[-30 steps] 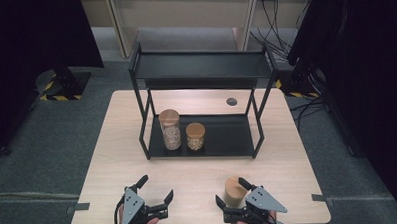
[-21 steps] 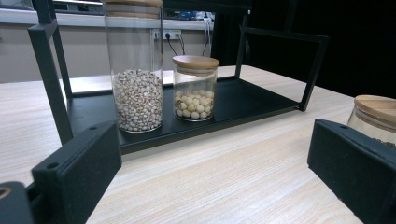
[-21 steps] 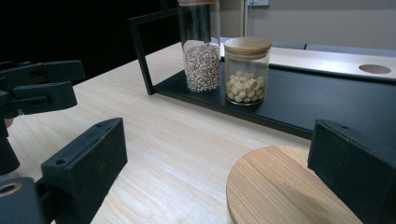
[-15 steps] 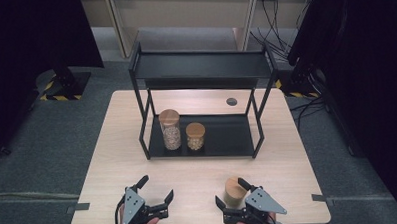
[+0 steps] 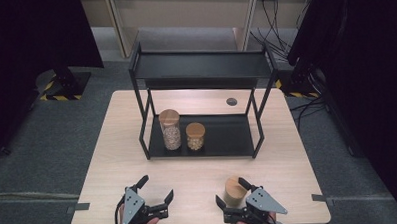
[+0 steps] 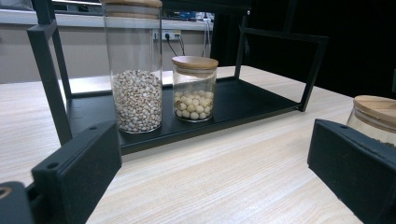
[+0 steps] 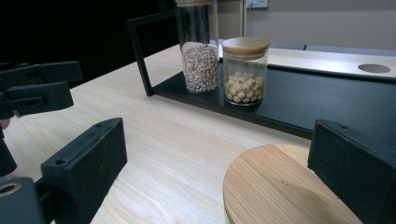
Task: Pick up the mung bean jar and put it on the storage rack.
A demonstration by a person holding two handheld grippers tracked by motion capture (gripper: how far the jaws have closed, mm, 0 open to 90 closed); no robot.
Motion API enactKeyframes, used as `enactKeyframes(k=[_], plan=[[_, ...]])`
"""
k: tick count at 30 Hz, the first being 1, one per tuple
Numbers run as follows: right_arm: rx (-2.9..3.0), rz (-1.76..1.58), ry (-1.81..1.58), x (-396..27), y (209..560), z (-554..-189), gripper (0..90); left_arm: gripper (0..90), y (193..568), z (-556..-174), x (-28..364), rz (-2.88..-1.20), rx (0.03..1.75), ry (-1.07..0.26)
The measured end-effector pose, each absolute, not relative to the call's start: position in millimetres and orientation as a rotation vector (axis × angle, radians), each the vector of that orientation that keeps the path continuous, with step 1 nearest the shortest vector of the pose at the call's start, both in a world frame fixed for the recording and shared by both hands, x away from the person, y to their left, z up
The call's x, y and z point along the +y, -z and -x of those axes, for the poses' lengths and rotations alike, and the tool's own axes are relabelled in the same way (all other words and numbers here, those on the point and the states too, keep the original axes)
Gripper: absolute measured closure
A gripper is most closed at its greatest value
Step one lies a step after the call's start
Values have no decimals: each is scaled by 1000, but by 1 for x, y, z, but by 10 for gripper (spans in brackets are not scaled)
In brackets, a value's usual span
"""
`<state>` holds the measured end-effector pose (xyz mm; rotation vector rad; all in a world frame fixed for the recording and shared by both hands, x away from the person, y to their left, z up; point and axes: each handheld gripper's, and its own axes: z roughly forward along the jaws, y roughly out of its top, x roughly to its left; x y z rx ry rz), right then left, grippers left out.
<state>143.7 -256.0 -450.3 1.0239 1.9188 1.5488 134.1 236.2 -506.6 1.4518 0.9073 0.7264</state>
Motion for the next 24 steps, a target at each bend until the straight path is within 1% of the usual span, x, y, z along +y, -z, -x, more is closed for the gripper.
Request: enactKeyframes(k=[24], plan=[[1878,-1071,-1481,-266,451,-136,49,24,506,-132,237,-1454,893,-735]])
